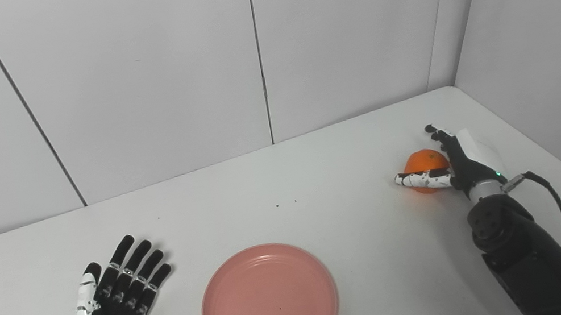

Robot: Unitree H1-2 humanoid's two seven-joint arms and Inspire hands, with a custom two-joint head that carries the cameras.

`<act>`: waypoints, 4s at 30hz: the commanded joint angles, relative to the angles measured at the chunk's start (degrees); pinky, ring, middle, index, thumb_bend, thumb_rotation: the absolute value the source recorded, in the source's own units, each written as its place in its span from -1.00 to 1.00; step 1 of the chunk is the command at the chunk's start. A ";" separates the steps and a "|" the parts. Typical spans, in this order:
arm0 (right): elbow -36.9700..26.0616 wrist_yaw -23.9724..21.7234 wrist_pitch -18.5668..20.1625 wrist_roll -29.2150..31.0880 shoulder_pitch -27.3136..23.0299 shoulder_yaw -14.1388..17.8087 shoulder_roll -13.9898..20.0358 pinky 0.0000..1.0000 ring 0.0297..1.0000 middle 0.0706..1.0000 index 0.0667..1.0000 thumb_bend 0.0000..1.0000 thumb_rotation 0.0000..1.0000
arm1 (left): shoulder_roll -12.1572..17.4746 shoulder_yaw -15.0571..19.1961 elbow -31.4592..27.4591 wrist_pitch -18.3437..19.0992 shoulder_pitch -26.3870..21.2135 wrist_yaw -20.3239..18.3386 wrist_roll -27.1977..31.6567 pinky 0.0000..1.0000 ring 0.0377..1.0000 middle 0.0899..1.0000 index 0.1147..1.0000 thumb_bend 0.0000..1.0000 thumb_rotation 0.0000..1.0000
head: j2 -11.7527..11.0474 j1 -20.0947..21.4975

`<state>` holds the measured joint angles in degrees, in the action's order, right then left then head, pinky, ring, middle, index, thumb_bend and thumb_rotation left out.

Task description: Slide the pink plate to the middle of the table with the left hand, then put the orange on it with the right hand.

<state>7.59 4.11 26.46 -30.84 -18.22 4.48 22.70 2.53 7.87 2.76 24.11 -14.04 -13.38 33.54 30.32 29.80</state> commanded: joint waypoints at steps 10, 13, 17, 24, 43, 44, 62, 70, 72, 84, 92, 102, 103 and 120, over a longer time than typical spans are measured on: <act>3.60 3.65 -4.87 2.60 -2.42 0.62 2.14 0.16 0.27 0.36 0.36 0.68 -0.53 | 0.60 -0.22 0.28 2.08 1.06 0.58 -0.19 0.62 0.65 0.64 0.63 -0.38 1.00 | 0.19 -0.49; 3.56 3.73 -4.97 2.24 -2.49 0.02 2.53 0.00 0.07 0.13 0.04 0.29 -0.66 | 0.62 -0.29 0.16 1.94 1.12 0.65 -0.44 0.63 0.65 0.64 0.64 -0.39 1.00 | 0.23 -0.51; 3.12 3.31 -4.69 1.50 -2.40 -1.15 3.27 -0.13 -0.07 -0.02 -0.10 0.05 -0.72 | 0.60 -0.31 0.10 1.89 1.16 0.74 -0.52 0.62 0.64 0.64 0.63 -0.39 1.00 | 0.39 -0.65; 2.35 3.57 -4.82 1.86 -2.01 -1.31 3.63 -0.29 -0.21 -0.15 -0.11 0.04 -0.73 | 0.48 -0.11 -0.03 2.32 1.13 1.31 -0.24 0.62 0.64 0.63 0.63 -0.38 1.00 | 0.50 -0.63; -9.06 3.77 -4.76 1.79 0.41 -0.31 2.67 -0.27 -0.18 -0.11 -0.10 0.04 -0.72 | 0.33 -0.52 -0.24 1.98 1.25 1.15 -0.29 0.62 0.65 0.64 0.63 -0.38 1.00 | 0.74 -2.10; -10.59 3.43 -4.29 1.66 0.35 -0.45 2.45 -0.27 -0.18 -0.12 -0.10 0.04 -0.73 | 0.36 -0.61 -0.17 1.83 1.28 0.91 -0.30 0.63 0.66 0.65 0.64 -0.38 1.00 | 0.74 -2.14; -30.22 -5.13 -3.90 -5.08 -1.18 -9.88 -4.37 -0.34 -0.22 -0.13 -0.11 0.04 -0.74 | -2.24 -2.88 -2.35 1.16 2.51 3.42 -2.87 0.58 0.62 0.62 0.61 -0.36 1.00 | 1.04 -9.11; -31.28 -6.90 -6.61 -5.34 -0.86 -15.02 -8.56 -0.42 -0.30 -0.18 -0.11 0.04 -0.74 | -4.21 -4.01 -3.29 0.11 3.48 4.06 -4.92 0.58 0.62 0.62 0.62 -0.34 1.00 | 2.28 -15.75; -31.67 -7.83 -6.50 -5.73 -0.84 -16.56 -9.83 -0.41 -0.29 -0.17 -0.11 0.04 -0.74 | -4.86 -4.20 -3.31 -0.35 3.46 4.52 -5.82 0.56 0.60 0.60 0.60 -0.34 1.00 | 2.59 -17.22; -31.14 -11.05 -8.50 -8.70 -0.09 -23.70 -14.96 -0.40 -0.30 -0.18 -0.11 0.04 -0.74 | -6.83 -4.45 -4.34 -0.23 3.39 6.50 -8.10 0.56 0.60 0.59 0.56 -0.34 1.00 | 4.62 -21.58; -28.74 -12.83 -9.43 -7.34 1.05 -26.14 -16.02 -0.45 -0.33 -0.21 -0.03 0.05 -1.00 | -7.61 -4.35 -4.76 0.27 2.94 7.65 -8.26 0.54 0.58 0.58 0.56 -0.33 1.00 | 5.90 -24.24; -25.93 -13.50 -10.04 -7.37 3.27 -27.29 -15.66 -0.45 -0.34 -0.22 -0.03 0.05 -1.00 | -7.97 -4.86 -5.60 0.40 2.64 9.11 -9.83 0.53 0.58 0.57 0.54 -0.33 1.00 | 6.90 -25.43; -25.51 -13.56 -10.45 -7.24 3.53 -27.33 -15.45 -0.46 -0.35 -0.23 -0.03 0.05 -1.00 | -7.98 -4.93 -5.68 0.49 2.60 9.26 -10.01 0.53 0.58 0.57 0.54 -0.33 1.00 | 7.05 -25.60; -23.33 -14.80 -10.97 -10.01 5.94 -29.81 -13.81 -0.45 -0.32 -0.22 -0.02 0.05 -1.00 | -8.53 -5.12 -6.34 1.56 2.39 10.42 -9.61 0.52 0.57 0.58 0.55 -0.33 1.00 | 7.77 -26.46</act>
<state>-14.95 -10.97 18.57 -40.40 -11.47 -25.33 8.64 -5.45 3.22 -3.27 23.67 -11.61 -3.52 24.38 38.14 3.43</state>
